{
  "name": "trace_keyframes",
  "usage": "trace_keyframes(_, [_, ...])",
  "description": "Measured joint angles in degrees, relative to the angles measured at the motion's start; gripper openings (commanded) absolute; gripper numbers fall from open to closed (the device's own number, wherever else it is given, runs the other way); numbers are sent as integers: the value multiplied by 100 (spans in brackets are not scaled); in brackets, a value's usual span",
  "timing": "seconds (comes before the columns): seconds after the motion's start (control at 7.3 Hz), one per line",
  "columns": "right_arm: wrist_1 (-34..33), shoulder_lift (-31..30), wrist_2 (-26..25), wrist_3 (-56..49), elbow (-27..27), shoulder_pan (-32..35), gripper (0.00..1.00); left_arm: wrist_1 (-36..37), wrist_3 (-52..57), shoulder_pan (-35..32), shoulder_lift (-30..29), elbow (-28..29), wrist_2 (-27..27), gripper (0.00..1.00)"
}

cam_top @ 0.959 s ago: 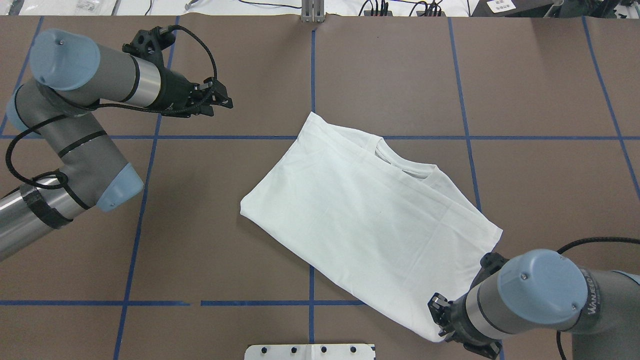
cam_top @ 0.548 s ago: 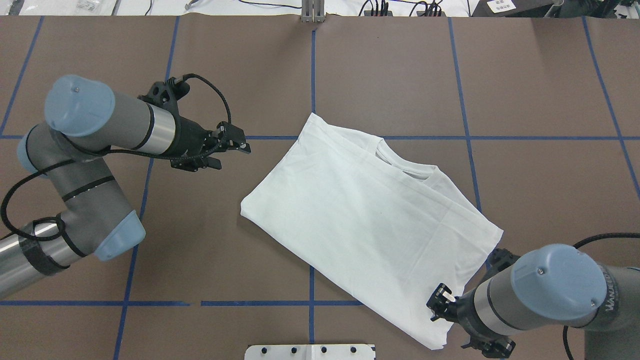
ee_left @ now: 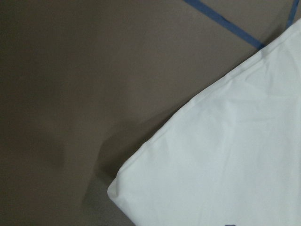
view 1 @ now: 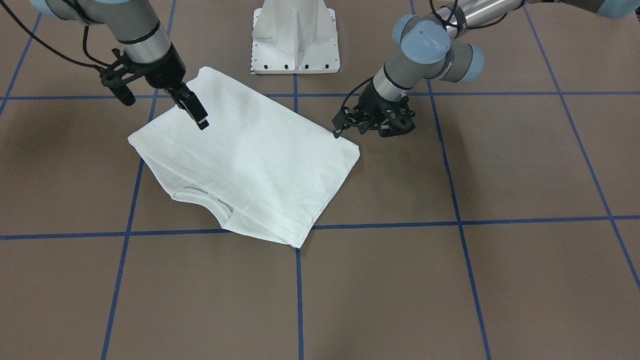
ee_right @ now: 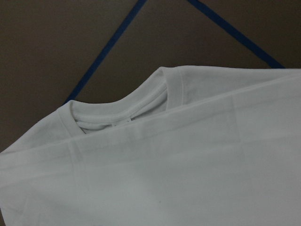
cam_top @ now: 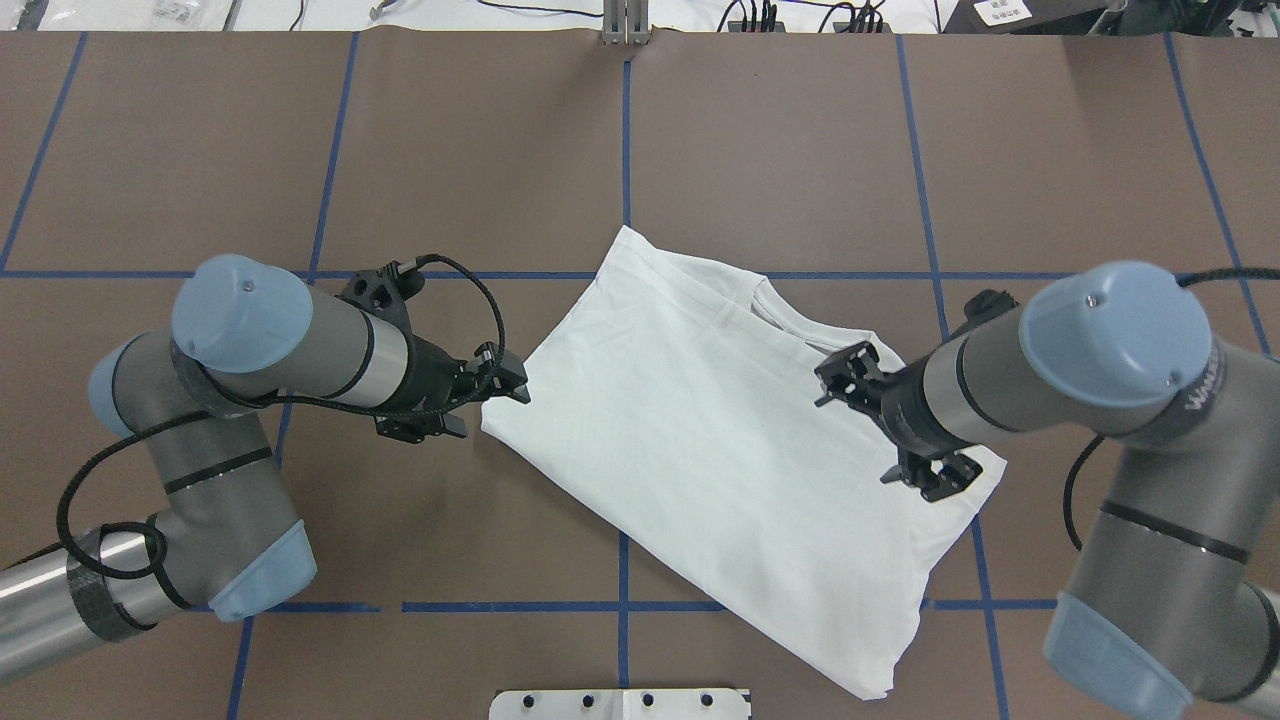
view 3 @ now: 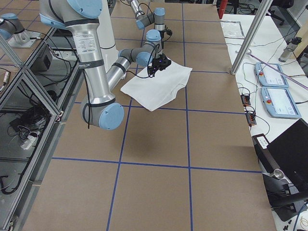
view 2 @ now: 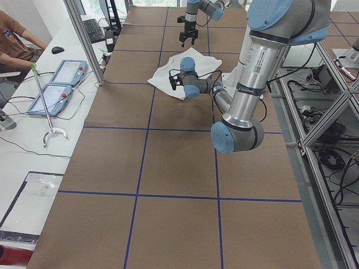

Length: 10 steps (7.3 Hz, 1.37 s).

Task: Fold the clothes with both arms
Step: 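Bring the left gripper to the shirt while the right gripper holds its corner, then rotate the shirt upright with the left gripper while the right gripper holds the collar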

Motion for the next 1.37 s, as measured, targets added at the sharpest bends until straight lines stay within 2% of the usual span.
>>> trace_keyframes(0.14, [11,76,-29,-249,-181,133,100,10,0,73,-34,102,94,66])
trace_keyframes(0.27, [17,106,-49,-364,-273,189,100,18,12,100,-51,162,206,24])
trace_keyframes(0.41, [22,125,-60,-407,-319,210,100,24,24,97,-52,189,277,0])
trace_keyframes(0.96, [27,171,-70,-395,-351,221,100,30,636,-265,-43,343,462,0])
trace_keyframes(1.23, [27,204,-61,-367,-351,221,100,-29,1326,-736,-284,830,600,0])
trace_keyframes(1.37, [25,216,-57,-370,-353,214,100,-100,1534,-1046,-700,1346,639,0])
